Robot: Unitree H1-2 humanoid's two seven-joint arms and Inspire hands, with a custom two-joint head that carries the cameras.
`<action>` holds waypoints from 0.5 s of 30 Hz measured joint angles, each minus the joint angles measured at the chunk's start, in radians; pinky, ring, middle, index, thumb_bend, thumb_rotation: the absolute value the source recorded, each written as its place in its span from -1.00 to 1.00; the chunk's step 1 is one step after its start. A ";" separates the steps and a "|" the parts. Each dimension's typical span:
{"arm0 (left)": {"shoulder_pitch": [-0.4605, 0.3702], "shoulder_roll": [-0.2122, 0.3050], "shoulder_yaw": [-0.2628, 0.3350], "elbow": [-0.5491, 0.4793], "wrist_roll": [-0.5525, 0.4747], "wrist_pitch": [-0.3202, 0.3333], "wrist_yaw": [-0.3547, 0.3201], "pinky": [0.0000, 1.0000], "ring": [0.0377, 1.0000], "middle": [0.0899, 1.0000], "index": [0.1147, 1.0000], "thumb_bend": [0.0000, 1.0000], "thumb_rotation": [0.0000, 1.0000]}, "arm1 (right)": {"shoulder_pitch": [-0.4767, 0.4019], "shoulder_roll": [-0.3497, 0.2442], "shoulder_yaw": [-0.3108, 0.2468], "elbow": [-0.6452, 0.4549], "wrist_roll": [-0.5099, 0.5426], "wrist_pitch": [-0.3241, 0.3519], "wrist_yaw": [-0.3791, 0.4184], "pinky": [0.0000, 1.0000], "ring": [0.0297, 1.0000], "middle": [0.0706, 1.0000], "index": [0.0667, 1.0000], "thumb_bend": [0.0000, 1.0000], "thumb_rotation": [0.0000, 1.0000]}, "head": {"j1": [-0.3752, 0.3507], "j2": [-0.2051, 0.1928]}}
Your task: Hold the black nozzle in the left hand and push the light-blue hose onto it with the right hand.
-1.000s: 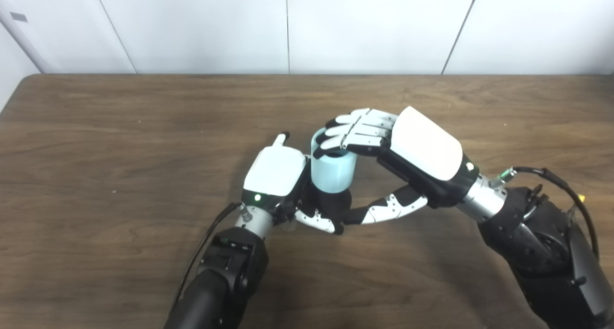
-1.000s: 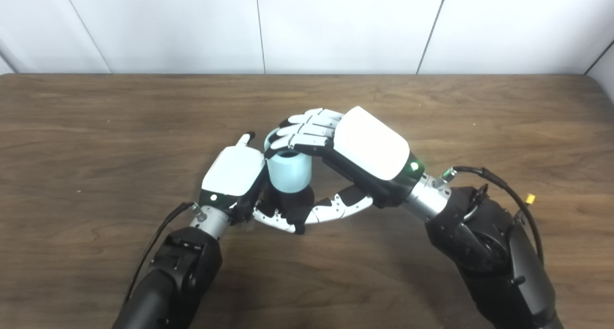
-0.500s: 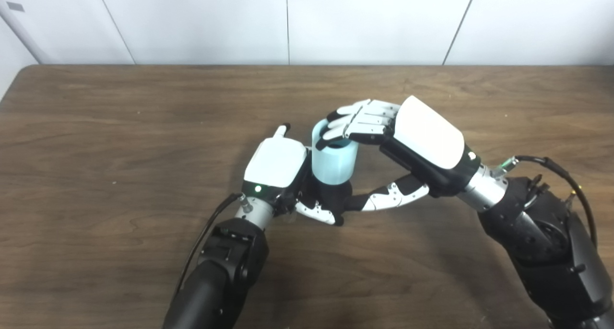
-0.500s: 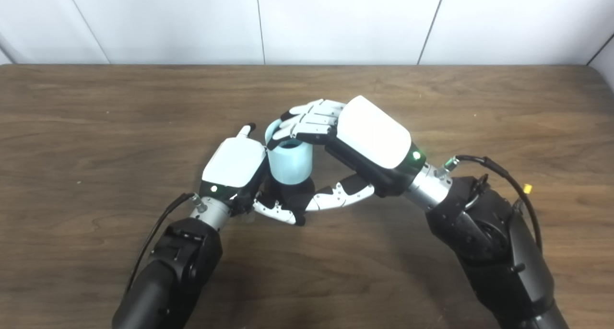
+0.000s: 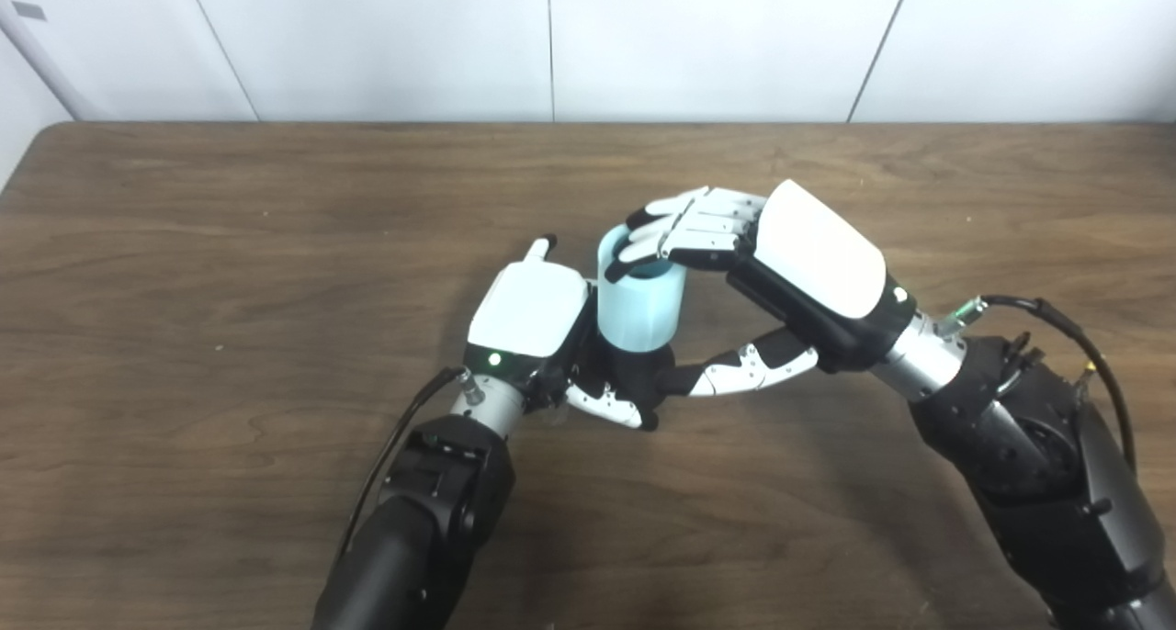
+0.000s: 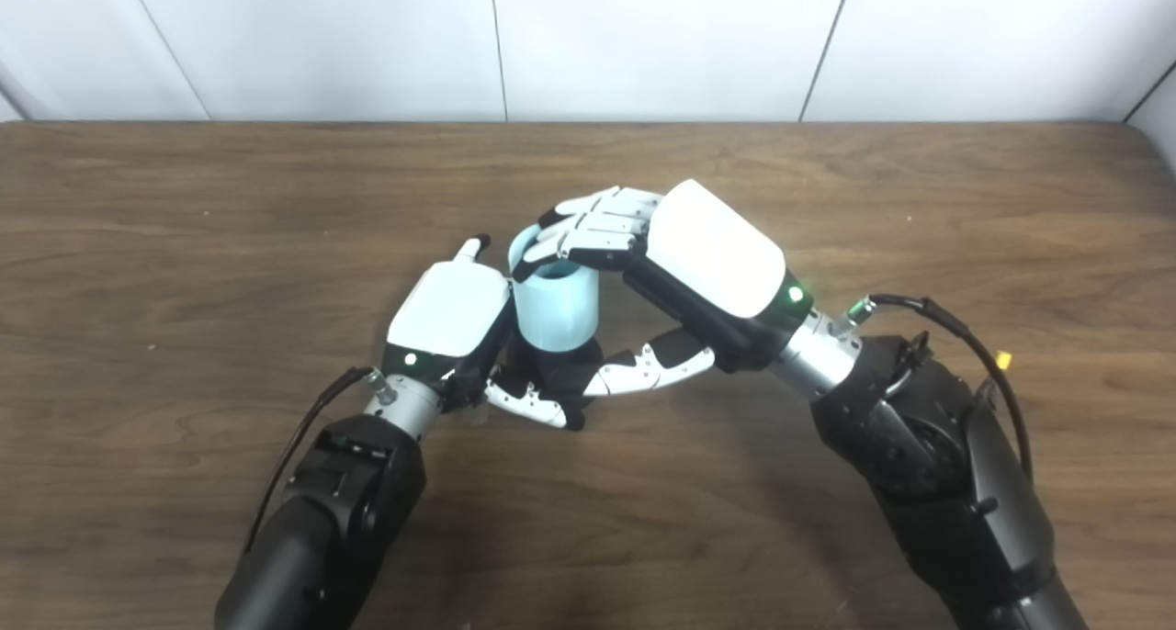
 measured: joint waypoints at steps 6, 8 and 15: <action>0.000 -0.001 0.000 -0.001 0.003 0.001 -0.003 1.00 0.25 -0.06 -0.21 0.04 -1.00 | -0.003 -0.001 0.005 0.000 0.001 0.002 0.000 0.46 0.43 0.33 0.20 -0.07 0.85 | 0.000 0.005; 0.000 -0.001 0.000 -0.002 0.002 0.001 -0.004 1.00 0.25 -0.06 -0.21 0.04 -1.00 | -0.004 -0.002 0.006 -0.001 0.004 0.002 0.000 0.45 0.41 0.30 0.17 -0.06 0.85 | 0.000 0.005; 0.001 -0.003 -0.001 -0.004 0.002 0.001 -0.009 1.00 0.25 -0.06 -0.21 0.04 -1.00 | -0.002 -0.007 0.013 0.002 0.016 0.017 0.005 0.41 0.36 0.25 0.12 -0.05 0.84 | -0.002 0.006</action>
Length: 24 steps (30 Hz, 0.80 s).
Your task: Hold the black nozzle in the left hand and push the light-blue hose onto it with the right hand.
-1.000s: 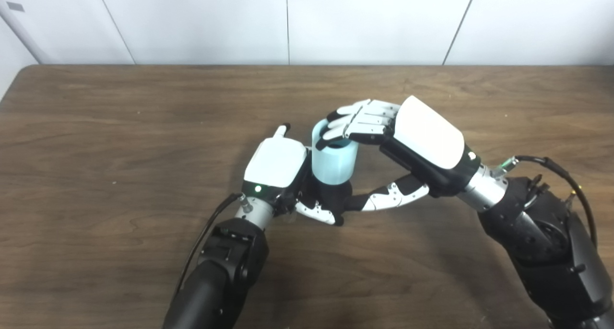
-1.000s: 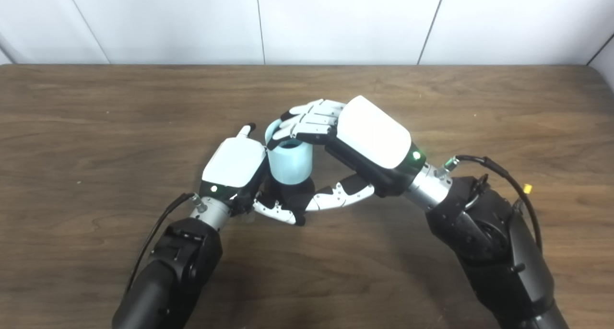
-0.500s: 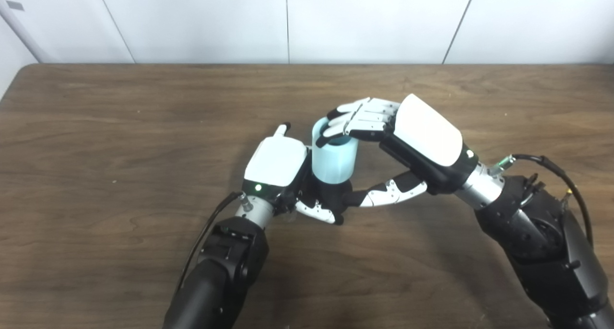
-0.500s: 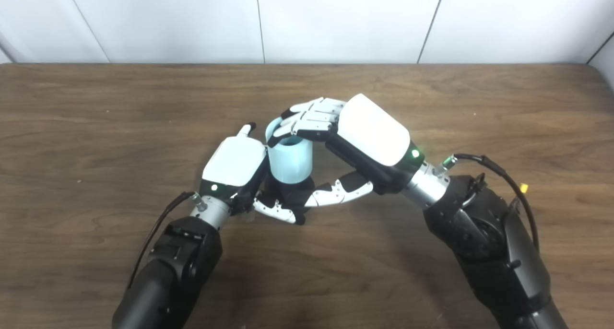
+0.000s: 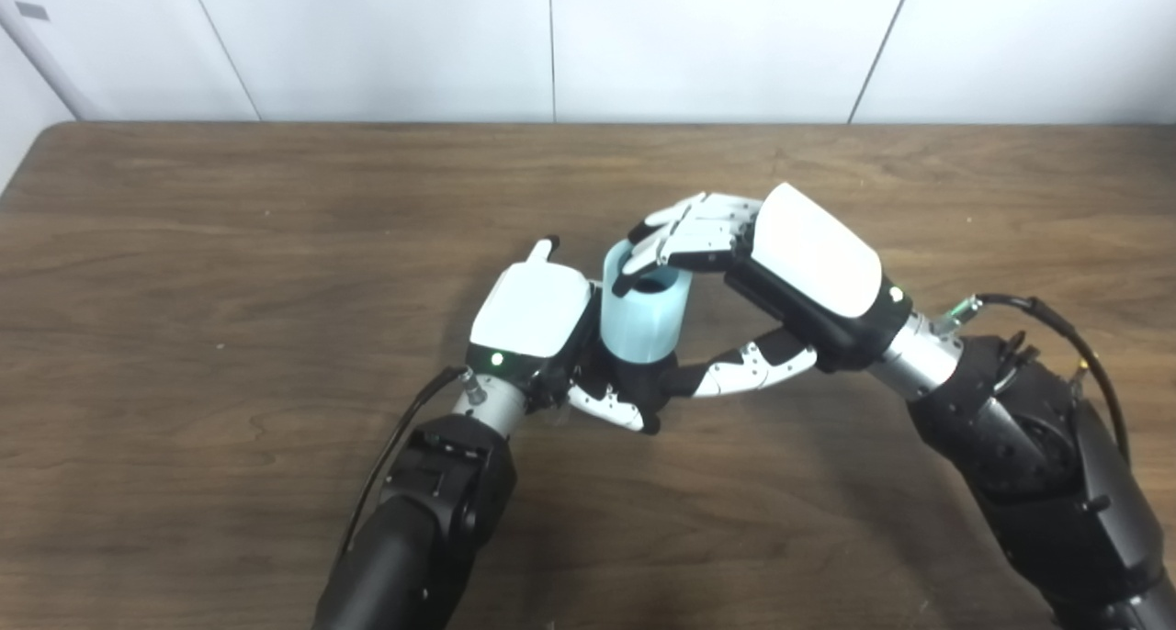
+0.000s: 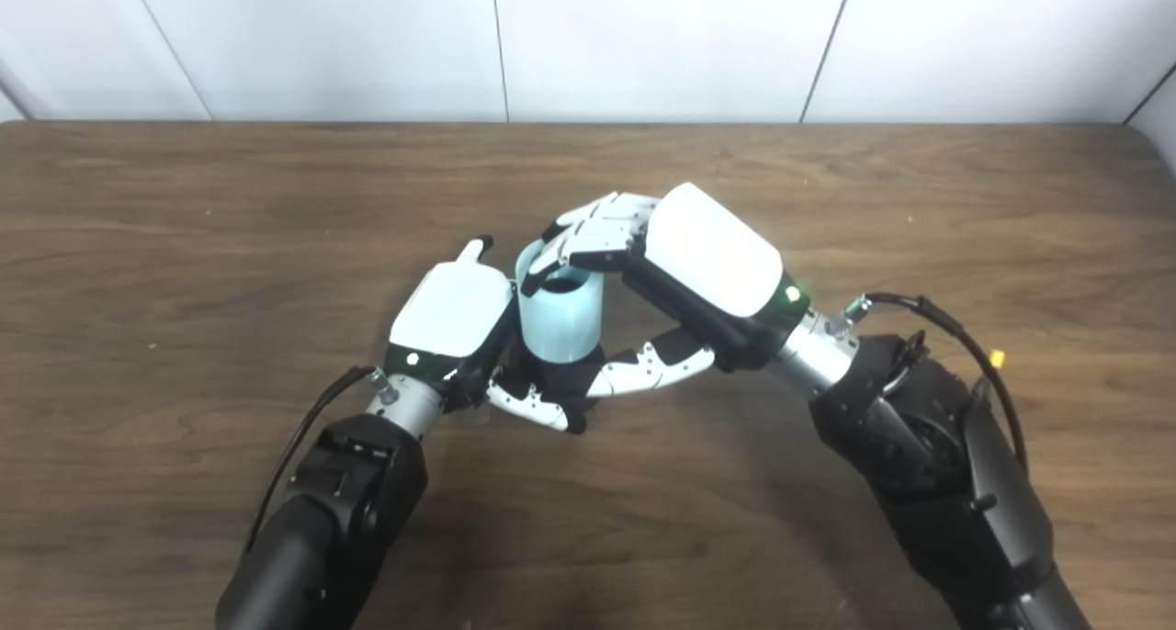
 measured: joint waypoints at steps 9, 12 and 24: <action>0.000 0.000 0.000 -0.003 0.000 -0.001 -0.008 1.00 0.25 -0.05 -0.21 0.04 -1.00 | -0.001 0.000 0.004 -0.003 0.017 0.018 0.000 0.34 0.31 0.21 0.08 -0.06 0.85 | -0.002 0.005; 0.000 0.000 0.000 -0.005 0.000 -0.002 -0.011 1.00 0.25 -0.05 -0.21 0.04 -1.00 | -0.003 -0.003 0.005 -0.003 0.020 0.019 0.000 0.37 0.34 0.24 0.12 -0.08 0.80 | 0.000 0.005; 0.000 0.000 0.005 -0.010 -0.001 -0.002 -0.017 1.00 0.23 -0.05 -0.21 0.04 -1.00 | 0.010 0.020 -0.044 -0.066 0.161 0.219 0.070 0.52 0.69 0.71 0.67 -0.03 0.97 | -0.003 0.000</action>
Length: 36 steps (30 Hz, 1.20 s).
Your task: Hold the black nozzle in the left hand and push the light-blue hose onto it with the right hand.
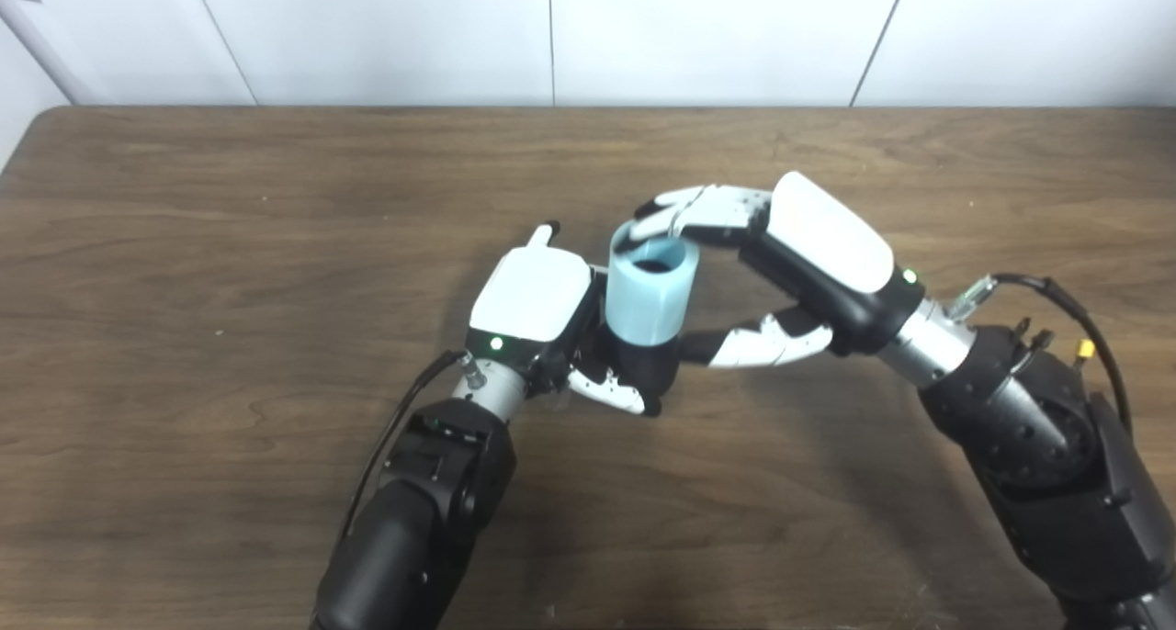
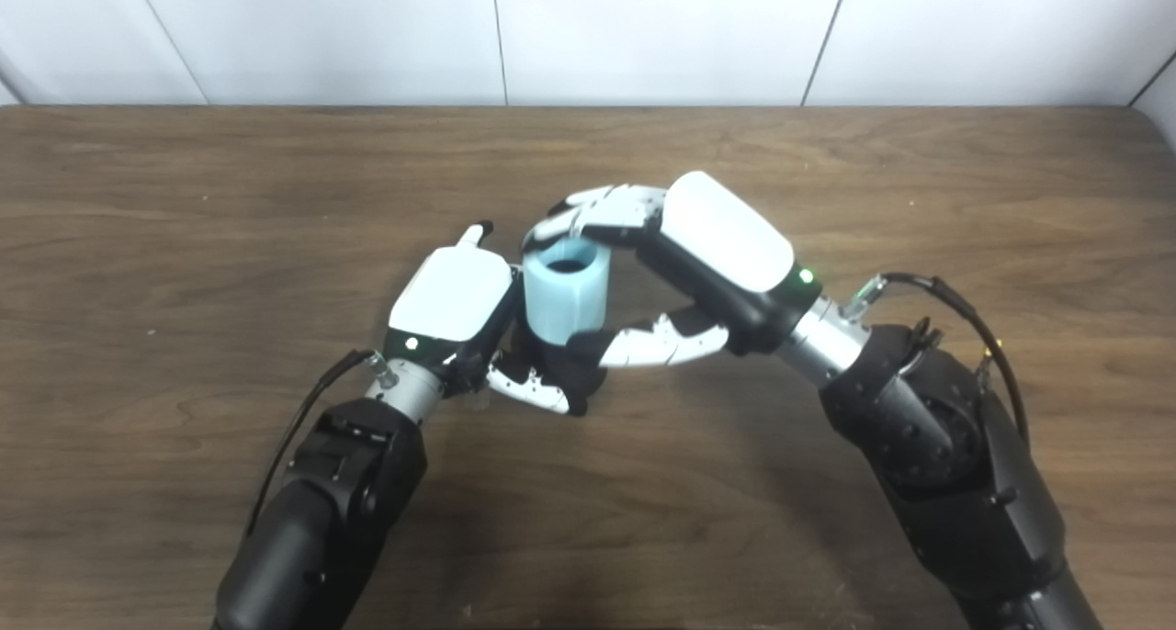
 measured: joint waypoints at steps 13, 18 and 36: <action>-0.001 -0.002 0.000 0.000 0.001 0.001 0.001 1.00 0.23 -0.04 -0.21 0.04 -1.00 | -0.044 0.106 -0.139 -0.042 0.126 0.107 -0.065 0.29 0.56 0.68 0.63 0.05 1.00 | 0.000 -0.003; -0.001 -0.002 0.001 0.000 0.000 0.001 0.003 1.00 0.23 -0.05 -0.21 0.04 -1.00 | -0.022 0.123 -0.184 -0.030 0.268 0.196 -0.064 0.44 0.68 0.73 0.68 -0.04 1.00 | 0.002 -0.006; 0.000 0.008 0.007 0.025 -0.015 -0.035 0.126 0.71 0.48 0.54 0.55 0.96 -0.19 | 0.081 0.132 -0.199 -0.004 0.410 0.391 -0.067 0.48 0.68 0.66 0.86 0.01 1.00 | 0.000 -0.006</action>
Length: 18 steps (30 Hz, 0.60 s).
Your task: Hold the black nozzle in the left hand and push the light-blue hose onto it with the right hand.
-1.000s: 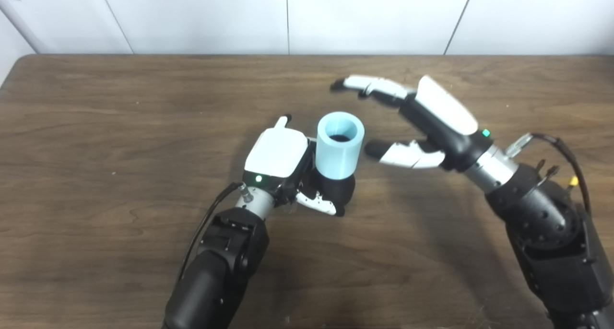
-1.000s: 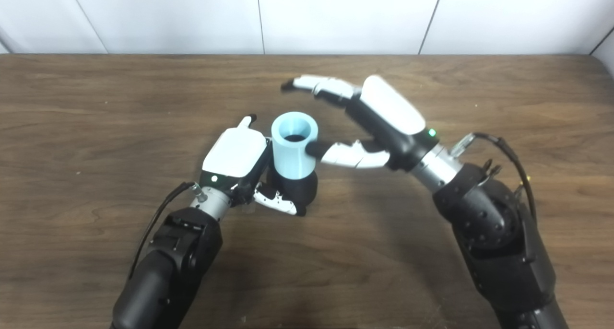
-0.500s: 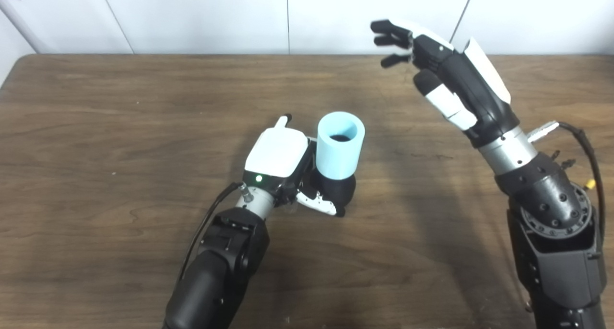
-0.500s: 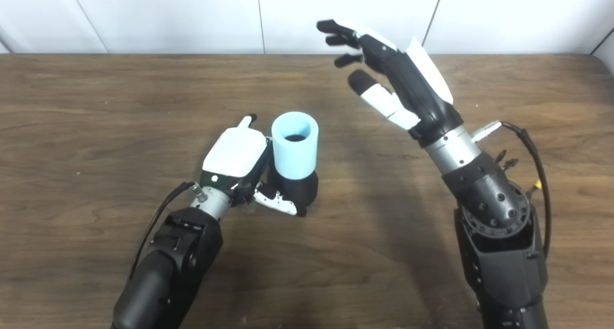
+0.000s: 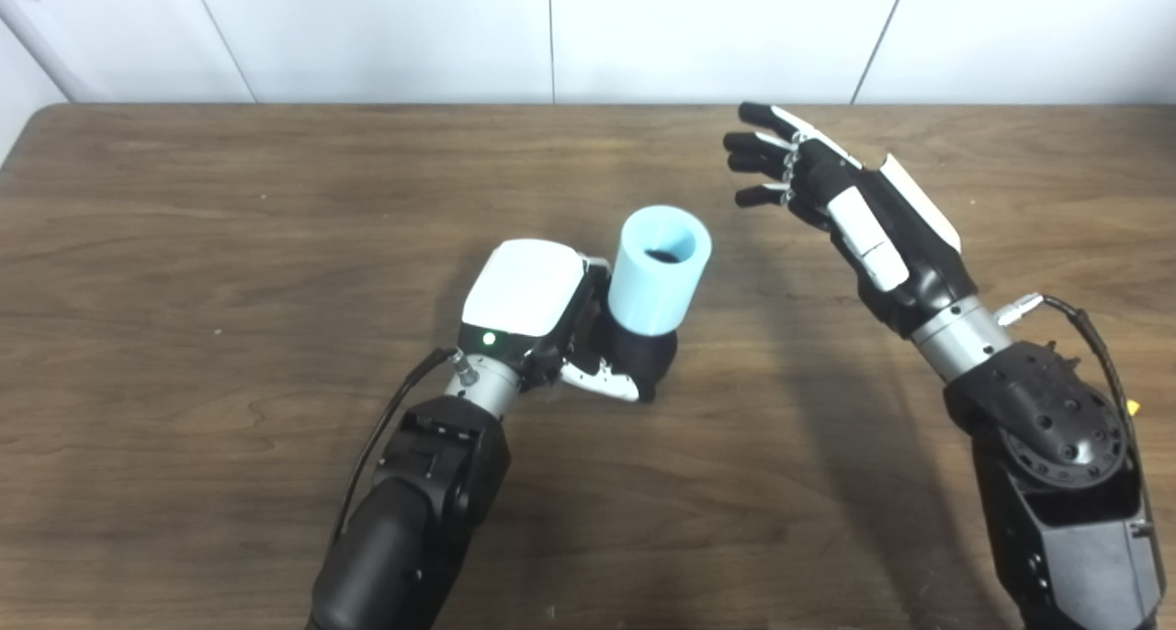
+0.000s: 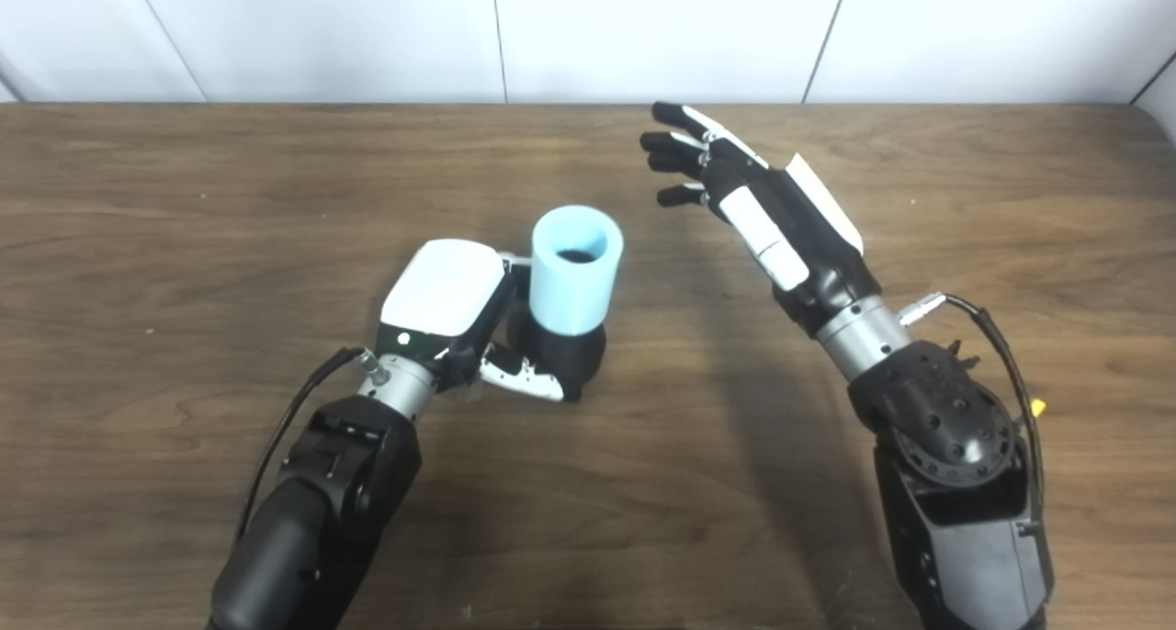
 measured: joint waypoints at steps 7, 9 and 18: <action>0.005 0.001 -0.001 0.008 -0.002 -0.005 0.028 0.97 0.88 0.97 0.99 1.00 -0.01 | 0.001 -0.002 0.009 0.001 -0.012 -0.001 -0.002 0.47 0.64 0.66 0.86 0.11 1.00 | 0.002 0.003; 0.005 0.001 0.001 0.007 -0.005 -0.004 0.020 0.99 0.94 0.99 1.00 1.00 0.02 | 0.001 -0.002 0.012 0.001 -0.019 0.000 -0.002 0.48 0.63 0.66 0.86 0.13 1.00 | 0.002 0.003; -0.001 0.000 0.042 -0.008 -0.037 0.029 -0.052 1.00 1.00 1.00 1.00 1.00 0.11 | 0.000 -0.006 0.024 0.001 -0.032 0.016 -0.001 0.51 0.64 0.68 0.88 0.15 1.00 | 0.005 0.008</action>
